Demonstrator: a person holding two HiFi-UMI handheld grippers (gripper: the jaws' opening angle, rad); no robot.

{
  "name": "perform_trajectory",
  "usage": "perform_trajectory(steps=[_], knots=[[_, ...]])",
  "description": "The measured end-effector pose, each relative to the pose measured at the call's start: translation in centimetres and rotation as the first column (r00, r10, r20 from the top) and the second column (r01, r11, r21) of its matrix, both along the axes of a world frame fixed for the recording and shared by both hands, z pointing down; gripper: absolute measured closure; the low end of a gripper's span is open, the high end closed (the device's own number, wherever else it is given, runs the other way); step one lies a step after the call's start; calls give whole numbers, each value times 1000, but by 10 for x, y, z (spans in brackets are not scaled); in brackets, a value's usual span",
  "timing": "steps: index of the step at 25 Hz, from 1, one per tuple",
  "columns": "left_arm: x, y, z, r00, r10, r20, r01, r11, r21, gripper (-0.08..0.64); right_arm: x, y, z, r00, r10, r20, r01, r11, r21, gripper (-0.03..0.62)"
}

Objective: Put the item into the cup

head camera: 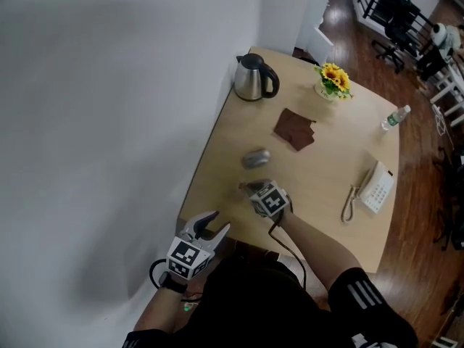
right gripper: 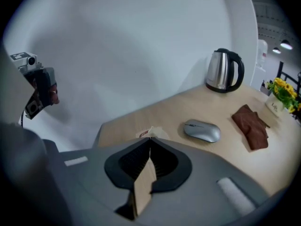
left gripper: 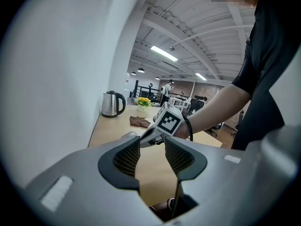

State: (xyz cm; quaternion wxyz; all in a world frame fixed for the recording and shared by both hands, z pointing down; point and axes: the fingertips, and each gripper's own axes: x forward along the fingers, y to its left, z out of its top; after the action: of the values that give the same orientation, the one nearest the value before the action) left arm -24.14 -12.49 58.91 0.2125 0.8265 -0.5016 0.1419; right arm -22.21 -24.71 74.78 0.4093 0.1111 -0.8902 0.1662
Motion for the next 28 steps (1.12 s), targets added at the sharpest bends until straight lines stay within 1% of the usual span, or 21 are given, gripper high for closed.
perform_trajectory(steps=[1, 3, 7, 9, 12, 13, 15, 19, 22, 24, 25, 28], knots=[[-1, 0, 2, 1000, 2, 2, -2, 1000, 0, 399, 1, 1, 4, 1000, -2, -15, 2, 1000, -6, 579], [-2, 0, 4, 1000, 8, 4, -8, 1000, 1, 399, 1, 3, 9, 999, -14, -42, 14, 1000, -13, 545], [0, -2, 4, 1000, 18, 0, -18, 1000, -2, 399, 4, 6, 13, 995, -57, -77, 57, 998, 3, 503], [0, -3, 4, 1000, 21, 2, -21, 1000, 1, 399, 4, 9, 9, 995, -75, -67, 77, 997, 21, 485], [2, -4, 4, 1000, 25, 2, -25, 1000, 3, 399, -2, 16, -5, 992, -127, -25, 129, 990, 56, 479], [2, -4, 4, 1000, 26, 1, -26, 1000, 4, 399, -4, 19, -9, 987, -158, -20, 159, 984, 77, 474], [4, -6, 3, 1000, 29, 0, -29, 1000, 5, 399, -9, 25, -12, 974, -225, -35, 228, 967, 118, 462], [11, -10, -2, 999, 37, -3, -37, 999, 7, 399, -13, 36, 0, 941, -323, -99, 336, 929, 153, 445], [13, -9, -3, 999, 43, 4, -44, 999, 14, 399, -15, 41, 16, 904, -391, -174, 420, 888, 186, 442], [13, -5, -1, 999, 46, 12, -46, 999, 9, 399, -15, 42, 30, 874, -422, -240, 470, 859, 202, 440], [12, -4, 0, 999, 44, 13, -44, 999, 7, 399, -14, 42, 37, 863, -428, -268, 485, 850, 205, 440], [7, 3, 6, 999, 38, 16, -38, 999, -7, 399, -14, 40, 46, 850, -428, -307, 498, 843, 204, 439]])
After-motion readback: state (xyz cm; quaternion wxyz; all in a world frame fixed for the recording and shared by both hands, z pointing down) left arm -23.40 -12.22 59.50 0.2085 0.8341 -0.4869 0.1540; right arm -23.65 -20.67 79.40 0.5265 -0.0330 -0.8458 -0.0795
